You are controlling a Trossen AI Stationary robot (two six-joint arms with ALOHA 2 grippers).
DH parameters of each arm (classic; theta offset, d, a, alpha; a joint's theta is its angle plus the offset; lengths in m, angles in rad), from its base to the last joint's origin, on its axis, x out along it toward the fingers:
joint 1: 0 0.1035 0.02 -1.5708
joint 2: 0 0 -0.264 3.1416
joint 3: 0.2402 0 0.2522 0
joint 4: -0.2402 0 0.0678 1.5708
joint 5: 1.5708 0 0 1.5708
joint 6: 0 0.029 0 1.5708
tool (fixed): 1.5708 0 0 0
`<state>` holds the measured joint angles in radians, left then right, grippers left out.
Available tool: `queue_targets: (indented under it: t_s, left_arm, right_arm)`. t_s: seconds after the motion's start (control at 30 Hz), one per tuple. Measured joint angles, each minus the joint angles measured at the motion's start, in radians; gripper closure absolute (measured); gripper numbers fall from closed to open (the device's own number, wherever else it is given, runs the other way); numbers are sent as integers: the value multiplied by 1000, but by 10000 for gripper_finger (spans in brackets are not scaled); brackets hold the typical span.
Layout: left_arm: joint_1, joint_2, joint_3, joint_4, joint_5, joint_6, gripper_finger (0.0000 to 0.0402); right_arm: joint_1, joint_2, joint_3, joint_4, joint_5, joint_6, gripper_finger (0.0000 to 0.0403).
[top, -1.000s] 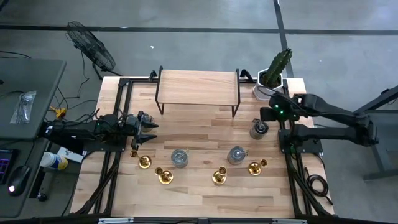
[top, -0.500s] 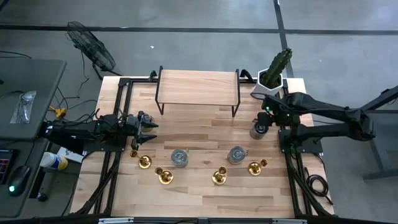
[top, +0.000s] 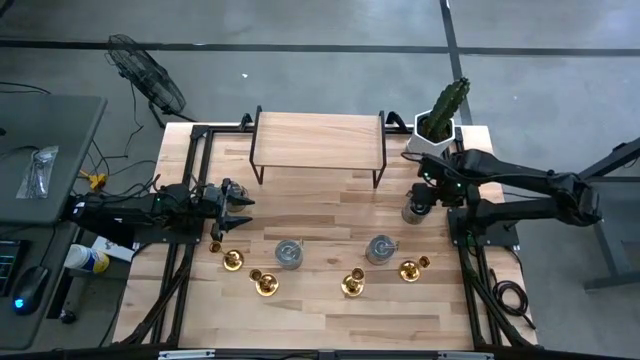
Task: Pick & Place candle stick holders
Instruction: Put the silver scented candle on the shelf
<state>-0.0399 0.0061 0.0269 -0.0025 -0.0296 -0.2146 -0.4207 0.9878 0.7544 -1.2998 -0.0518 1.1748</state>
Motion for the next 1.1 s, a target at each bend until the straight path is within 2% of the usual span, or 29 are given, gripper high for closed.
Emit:
queue_targets:
  t_s: [0.9,1.1]
  left_arm:
    - [0,0,0,0,0,0,158]
    - [0,0,0,0,0,0,158]
  right_arm:
    - [-27,160,4,70,-33,37,227]
    - [-27,163,3,82,-34,52,257]
